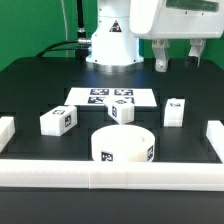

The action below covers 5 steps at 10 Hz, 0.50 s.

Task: Assemble stool

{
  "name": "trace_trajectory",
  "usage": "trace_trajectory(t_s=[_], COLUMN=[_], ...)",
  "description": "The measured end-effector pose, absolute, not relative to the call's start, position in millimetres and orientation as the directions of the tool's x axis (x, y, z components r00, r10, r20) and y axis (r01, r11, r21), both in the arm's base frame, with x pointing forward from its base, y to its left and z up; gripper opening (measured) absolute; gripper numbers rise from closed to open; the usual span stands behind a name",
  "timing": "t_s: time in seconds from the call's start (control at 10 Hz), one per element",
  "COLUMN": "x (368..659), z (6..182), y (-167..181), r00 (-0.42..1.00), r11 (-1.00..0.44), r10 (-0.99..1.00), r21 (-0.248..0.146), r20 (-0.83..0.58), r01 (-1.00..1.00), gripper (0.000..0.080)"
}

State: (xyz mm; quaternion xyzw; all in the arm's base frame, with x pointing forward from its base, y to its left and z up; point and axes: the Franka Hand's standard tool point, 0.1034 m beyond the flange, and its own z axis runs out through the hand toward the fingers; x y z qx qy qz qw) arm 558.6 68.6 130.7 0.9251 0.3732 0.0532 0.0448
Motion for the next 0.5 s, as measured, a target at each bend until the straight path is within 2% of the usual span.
trace_trajectory(t_s=[0.5], x=[557.7], z=[127.6], y=[64.6], r00=[0.692], r11=[-0.693], r10=[0.720], r21=[0.120], r20=[0.058], r01=[0.711], gripper=[0.0650])
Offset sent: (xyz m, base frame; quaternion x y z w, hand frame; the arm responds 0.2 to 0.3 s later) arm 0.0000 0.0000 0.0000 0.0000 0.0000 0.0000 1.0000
